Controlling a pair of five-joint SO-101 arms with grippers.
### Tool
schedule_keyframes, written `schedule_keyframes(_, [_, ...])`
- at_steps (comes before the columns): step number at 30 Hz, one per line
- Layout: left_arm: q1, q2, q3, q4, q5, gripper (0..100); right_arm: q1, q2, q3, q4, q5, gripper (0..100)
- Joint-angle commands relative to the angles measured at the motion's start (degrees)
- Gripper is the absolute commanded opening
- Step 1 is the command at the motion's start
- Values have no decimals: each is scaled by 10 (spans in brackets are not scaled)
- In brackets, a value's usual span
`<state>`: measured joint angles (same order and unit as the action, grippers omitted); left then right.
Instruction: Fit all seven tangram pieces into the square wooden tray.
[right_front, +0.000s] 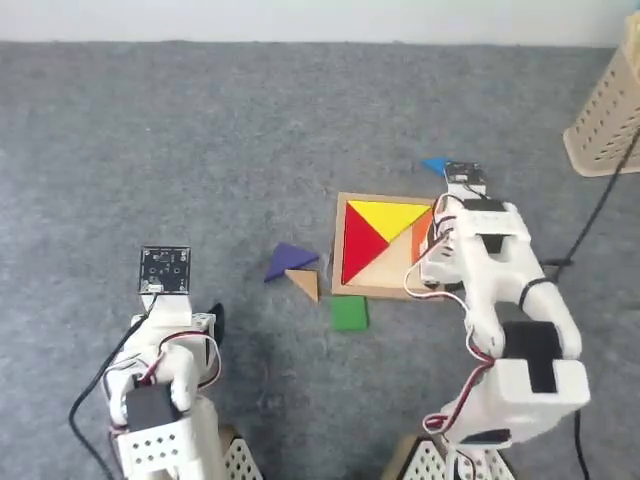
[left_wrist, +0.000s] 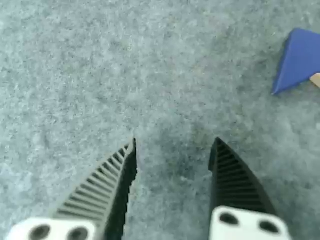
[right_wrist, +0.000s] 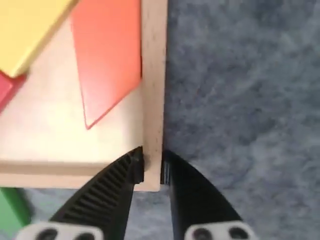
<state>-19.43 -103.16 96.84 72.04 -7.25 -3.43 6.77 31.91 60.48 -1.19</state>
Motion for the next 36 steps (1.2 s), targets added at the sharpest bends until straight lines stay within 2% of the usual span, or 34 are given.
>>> schedule_keyframes(1, [-3, -10, -2, 4, 4, 226, 21, -8, 34, 16, 44, 28])
schedule_keyframes(8, [-3, -10, -2, 4, 4, 225, 62, -132, 134, 17, 102, 27])
schedule_keyframes(15, [-3, -10, -2, 4, 4, 225, 59, -281, 207, 24, 121, 34])
schedule_keyframes(22, [-3, -10, -2, 4, 4, 225, 59, -322, 186, 87, 118, 195])
schedule_keyframes(28, [-3, -10, -2, 4, 4, 225, 58, -326, 184, 92, 116, 217])
schedule_keyframes(31, [-3, -10, -2, 4, 4, 225, 31, -326, 159, 97, 90, 216])
schedule_keyframes(36, [-3, -10, -2, 4, 4, 225, -80, -320, 86, 134, 61, 216])
